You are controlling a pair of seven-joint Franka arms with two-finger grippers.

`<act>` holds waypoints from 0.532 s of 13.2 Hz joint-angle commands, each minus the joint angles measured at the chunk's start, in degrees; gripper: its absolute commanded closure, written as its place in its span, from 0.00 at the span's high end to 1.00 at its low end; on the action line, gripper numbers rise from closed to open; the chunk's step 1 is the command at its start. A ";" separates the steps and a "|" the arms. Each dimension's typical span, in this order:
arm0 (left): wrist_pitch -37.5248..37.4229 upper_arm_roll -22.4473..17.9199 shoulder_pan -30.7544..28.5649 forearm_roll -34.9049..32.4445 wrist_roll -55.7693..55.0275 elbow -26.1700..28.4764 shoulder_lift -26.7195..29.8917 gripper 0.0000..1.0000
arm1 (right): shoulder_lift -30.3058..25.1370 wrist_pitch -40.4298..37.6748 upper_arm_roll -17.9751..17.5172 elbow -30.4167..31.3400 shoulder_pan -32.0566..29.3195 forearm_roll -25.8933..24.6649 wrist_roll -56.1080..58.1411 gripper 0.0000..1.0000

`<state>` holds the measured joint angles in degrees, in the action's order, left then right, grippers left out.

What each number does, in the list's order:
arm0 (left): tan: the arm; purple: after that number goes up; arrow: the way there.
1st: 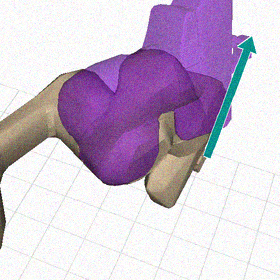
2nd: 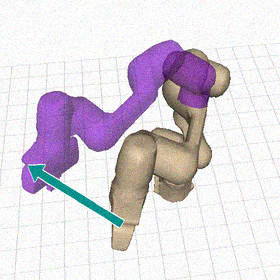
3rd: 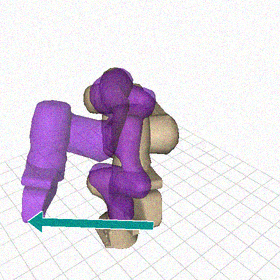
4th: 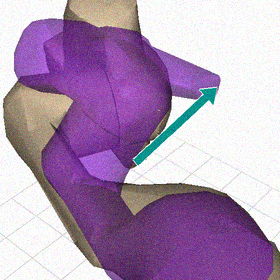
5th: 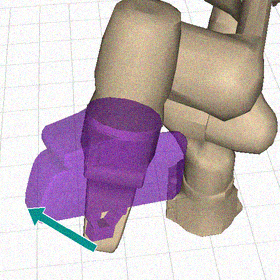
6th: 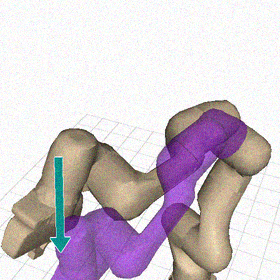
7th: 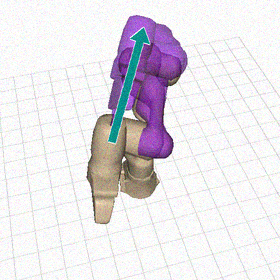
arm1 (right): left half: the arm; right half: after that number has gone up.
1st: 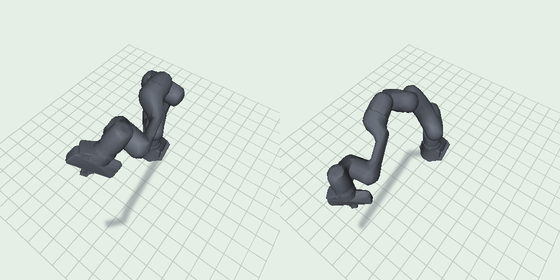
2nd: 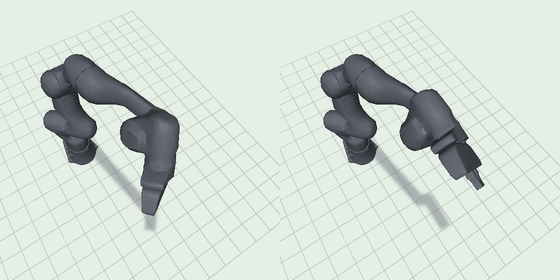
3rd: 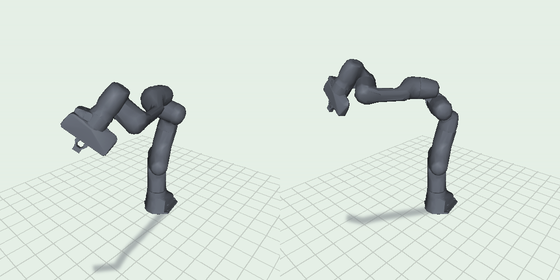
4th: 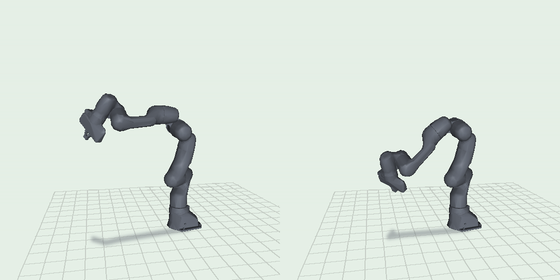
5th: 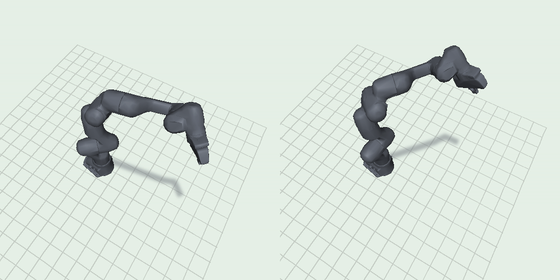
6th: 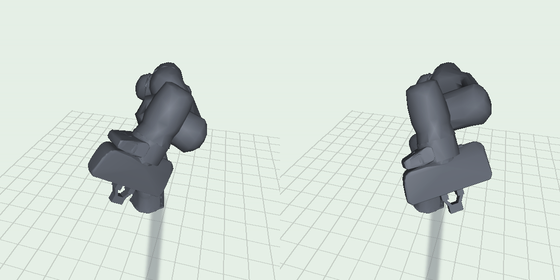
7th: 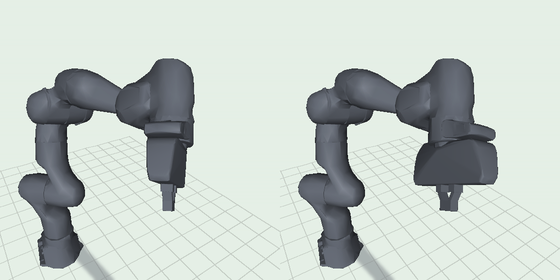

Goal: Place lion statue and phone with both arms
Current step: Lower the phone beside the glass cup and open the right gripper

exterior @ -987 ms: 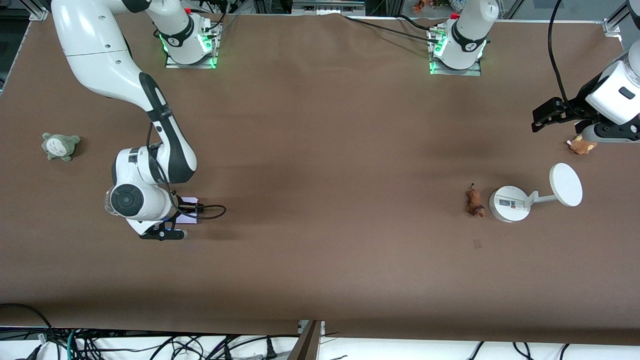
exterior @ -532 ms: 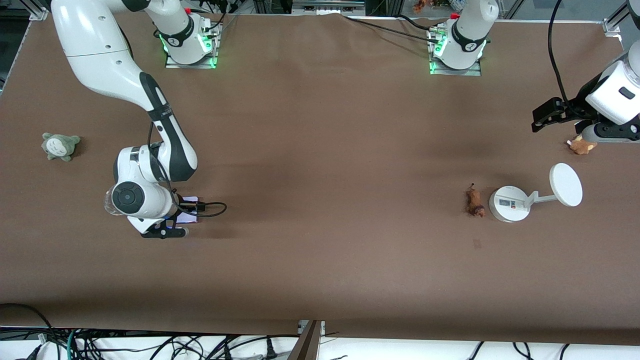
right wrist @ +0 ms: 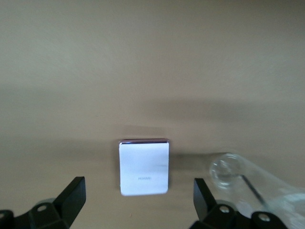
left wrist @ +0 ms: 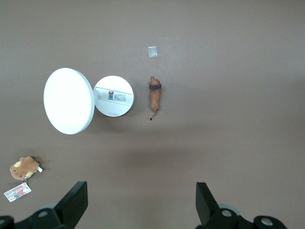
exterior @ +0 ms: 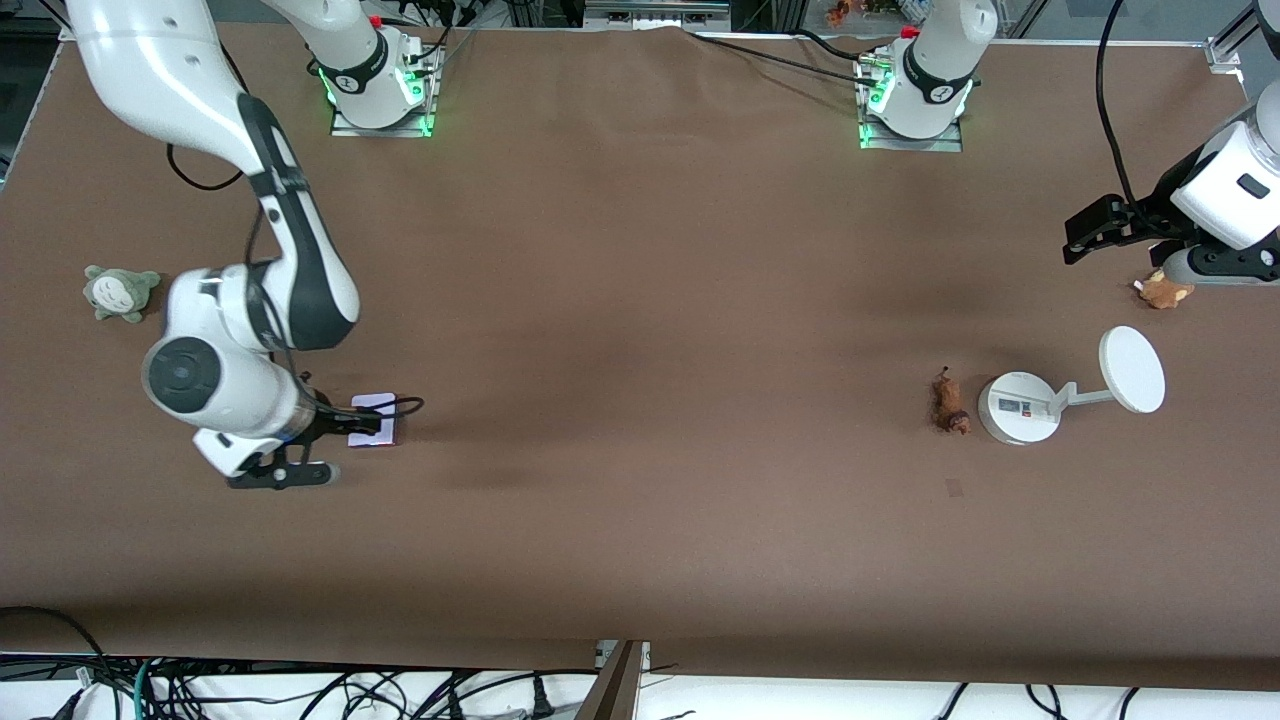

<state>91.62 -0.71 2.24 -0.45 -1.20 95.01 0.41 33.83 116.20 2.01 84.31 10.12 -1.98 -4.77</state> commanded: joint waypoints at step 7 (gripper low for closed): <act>-0.56 -0.52 0.57 -0.69 0.33 0.09 0.38 1.00 | -11.75 -22.23 4.23 -8.37 -0.80 -0.13 9.70 1.00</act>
<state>91.57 -0.72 2.24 -0.45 -1.21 95.01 0.41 25.23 96.70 6.19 75.58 9.59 -1.98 3.74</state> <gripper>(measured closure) 0.000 0.000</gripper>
